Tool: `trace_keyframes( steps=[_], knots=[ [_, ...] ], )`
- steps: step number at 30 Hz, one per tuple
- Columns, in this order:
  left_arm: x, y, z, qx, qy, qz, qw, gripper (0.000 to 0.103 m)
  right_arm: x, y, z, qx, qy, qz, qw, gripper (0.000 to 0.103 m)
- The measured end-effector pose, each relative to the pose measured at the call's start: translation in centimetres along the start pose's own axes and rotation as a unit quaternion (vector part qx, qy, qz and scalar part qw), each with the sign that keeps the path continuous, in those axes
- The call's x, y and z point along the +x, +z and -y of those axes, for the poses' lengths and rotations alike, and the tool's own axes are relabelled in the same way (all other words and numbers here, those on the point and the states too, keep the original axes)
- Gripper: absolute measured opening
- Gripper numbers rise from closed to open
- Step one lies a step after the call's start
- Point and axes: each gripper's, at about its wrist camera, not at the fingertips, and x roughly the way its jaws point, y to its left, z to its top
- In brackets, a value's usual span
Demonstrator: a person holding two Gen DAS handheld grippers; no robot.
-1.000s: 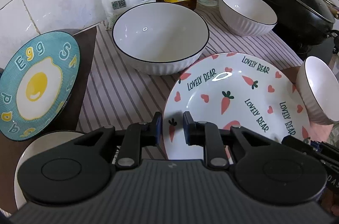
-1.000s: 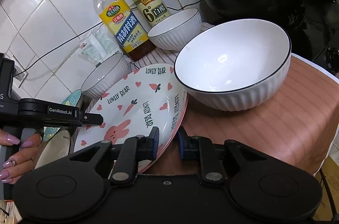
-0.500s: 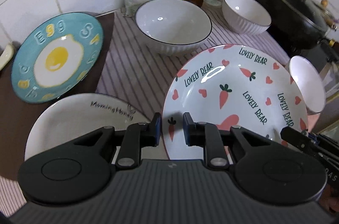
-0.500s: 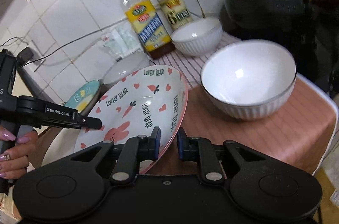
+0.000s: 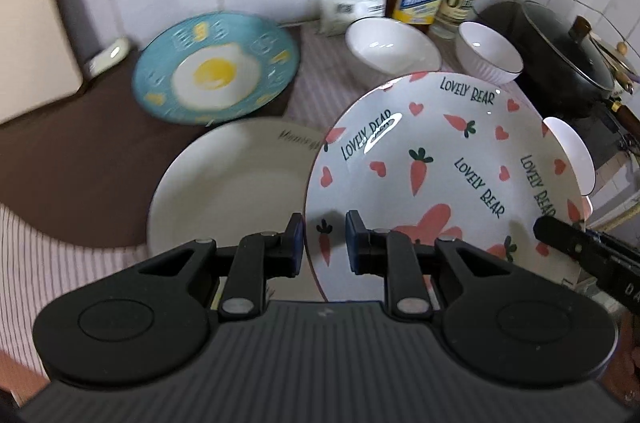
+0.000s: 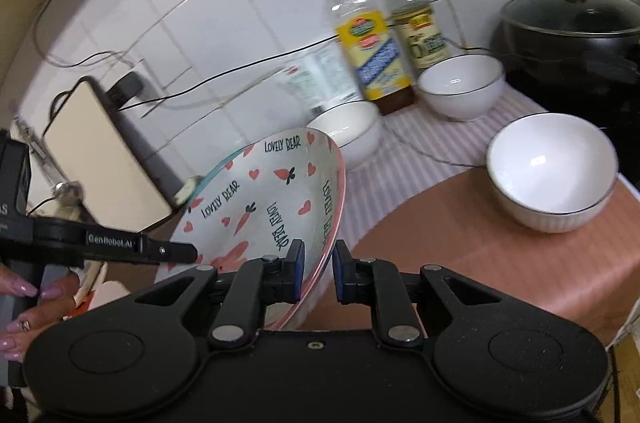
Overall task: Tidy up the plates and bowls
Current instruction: 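Lift the bunny plate and carry it over the white plate, then lower the bunny plate onto the white plate and open both grippers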
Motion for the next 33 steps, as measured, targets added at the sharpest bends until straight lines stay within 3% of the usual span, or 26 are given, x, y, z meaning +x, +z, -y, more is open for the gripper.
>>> trace_keyframes(
  steps=[12, 33],
  knots=[
    [-0.1, -3.4, -4.5, -0.048, 0.014, -0.026, 0.9984, 0.019, 3.3, -1.4, -2.5, -0.015, 0.023, -0.055, 0.998, 0.017],
    [1.8, -3.0, -8.2, -0.087, 0.044, -0.056, 0.9936, 0.019, 9.7, -0.8, -4.8, -0.057, 0.018, -0.113, 0.992, 0.017]
  ],
)
